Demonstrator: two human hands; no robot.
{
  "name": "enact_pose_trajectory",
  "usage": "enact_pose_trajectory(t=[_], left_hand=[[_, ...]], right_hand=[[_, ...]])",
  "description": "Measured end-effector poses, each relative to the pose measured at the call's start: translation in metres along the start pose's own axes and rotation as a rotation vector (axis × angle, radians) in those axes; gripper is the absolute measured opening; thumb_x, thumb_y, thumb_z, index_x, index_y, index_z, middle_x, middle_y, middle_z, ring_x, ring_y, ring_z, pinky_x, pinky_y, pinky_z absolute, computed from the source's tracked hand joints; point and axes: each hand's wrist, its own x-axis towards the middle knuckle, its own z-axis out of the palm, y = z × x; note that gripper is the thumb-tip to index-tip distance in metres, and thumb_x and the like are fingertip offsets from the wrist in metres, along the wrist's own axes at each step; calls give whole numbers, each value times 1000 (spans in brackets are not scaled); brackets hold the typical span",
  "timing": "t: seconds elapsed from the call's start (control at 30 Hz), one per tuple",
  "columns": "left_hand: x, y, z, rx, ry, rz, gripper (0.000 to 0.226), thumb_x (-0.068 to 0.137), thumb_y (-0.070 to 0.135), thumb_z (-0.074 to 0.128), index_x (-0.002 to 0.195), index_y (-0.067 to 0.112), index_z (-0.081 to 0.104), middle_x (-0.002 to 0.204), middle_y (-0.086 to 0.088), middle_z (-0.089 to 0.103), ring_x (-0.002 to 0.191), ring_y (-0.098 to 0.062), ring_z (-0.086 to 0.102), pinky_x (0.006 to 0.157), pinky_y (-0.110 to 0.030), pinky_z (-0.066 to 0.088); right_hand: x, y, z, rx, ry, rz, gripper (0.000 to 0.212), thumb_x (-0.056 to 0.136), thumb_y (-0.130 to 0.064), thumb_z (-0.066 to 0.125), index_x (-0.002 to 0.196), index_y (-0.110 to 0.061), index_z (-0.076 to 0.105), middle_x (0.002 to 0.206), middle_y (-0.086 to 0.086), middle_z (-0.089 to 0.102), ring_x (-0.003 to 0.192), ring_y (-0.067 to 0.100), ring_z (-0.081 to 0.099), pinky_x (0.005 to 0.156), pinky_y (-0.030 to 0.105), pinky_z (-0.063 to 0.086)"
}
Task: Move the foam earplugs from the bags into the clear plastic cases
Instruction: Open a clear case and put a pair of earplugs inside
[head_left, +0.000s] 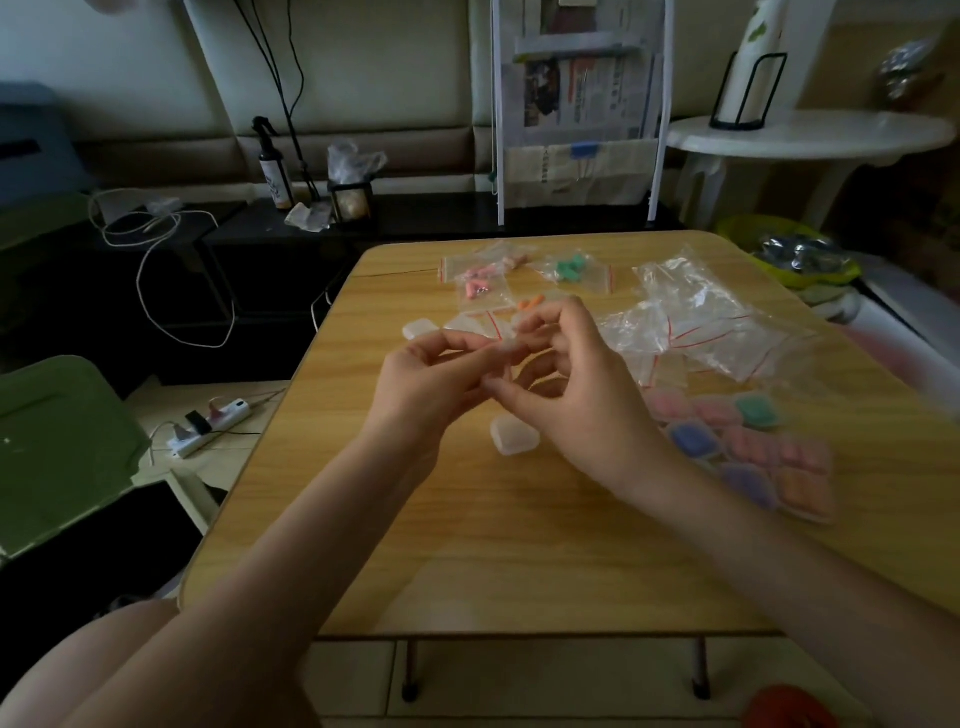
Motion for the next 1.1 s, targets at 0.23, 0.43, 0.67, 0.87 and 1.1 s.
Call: enact_pose_trajectory(t=[0.23, 0.43, 0.67, 0.87, 1.1], left_hand=[[-1, 1, 1, 39, -42, 9, 6, 82, 9, 66, 81, 7, 62, 68, -5, 69, 68, -18, 68, 64, -21, 55], [-5, -4, 8, 313, -20, 119, 17, 90, 20, 61, 89, 3, 63, 71, 0, 68, 67, -12, 66, 68, -21, 55], [-15, -17, 18, 868, -19, 597, 32, 100, 17, 39, 71, 11, 48, 59, 3, 50, 55, -11, 48, 45, -17, 32], [-12, -16, 15, 884, -71, 623, 36, 100, 14, 39, 64, 22, 41, 57, 12, 45, 51, -3, 47, 46, -12, 30], [-12, -24, 17, 864, -60, 588, 34, 101, 19, 38, 71, 11, 53, 62, 3, 57, 54, -10, 52, 48, -24, 40]], right_hand=[[2, 4, -6, 442, 28, 249, 16, 84, -1, 67, 99, 0, 67, 80, 13, 72, 70, 18, 71, 66, 23, 57], [0, 9, -2, 346, 43, 207, 5, 93, -6, 56, 94, -5, 61, 79, 10, 69, 70, 17, 69, 67, 25, 57], [-10, 9, 11, 128, 8, 30, 16, 100, -13, 36, 84, -10, 39, 64, -3, 43, 55, 7, 40, 54, 34, 35], [-11, 9, 13, 168, 40, 28, 31, 102, -21, 33, 77, -7, 44, 55, -7, 43, 49, 5, 39, 50, 25, 32], [-13, 9, 18, 162, 102, 85, 35, 102, -31, 33, 72, -18, 46, 52, -7, 45, 44, 5, 43, 46, 15, 33]])
